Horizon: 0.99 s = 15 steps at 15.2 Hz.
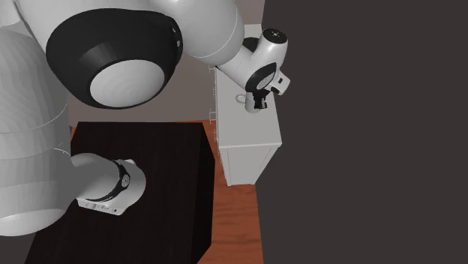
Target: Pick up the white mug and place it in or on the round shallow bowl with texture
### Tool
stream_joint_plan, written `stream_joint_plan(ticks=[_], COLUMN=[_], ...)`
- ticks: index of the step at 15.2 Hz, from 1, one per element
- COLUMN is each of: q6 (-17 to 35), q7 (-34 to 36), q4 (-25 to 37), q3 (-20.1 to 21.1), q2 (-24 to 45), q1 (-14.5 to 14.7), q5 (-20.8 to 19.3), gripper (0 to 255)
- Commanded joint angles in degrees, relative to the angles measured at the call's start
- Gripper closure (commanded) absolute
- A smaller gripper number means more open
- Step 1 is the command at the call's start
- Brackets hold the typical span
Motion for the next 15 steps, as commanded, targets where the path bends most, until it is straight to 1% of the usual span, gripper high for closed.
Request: stream_joint_plan(ticks=[1,6,15], q6=[0.0,0.0,-4.6], q7=[0.0,0.0,-1.3], q4=[0.0,0.0,-1.3], q3=[0.0,0.0,1.9], q2=[0.0,0.0,-5.9], q1=[0.0,0.0,-1.5], q5=[0.0,0.0,2.1], gripper=[255,255,255])
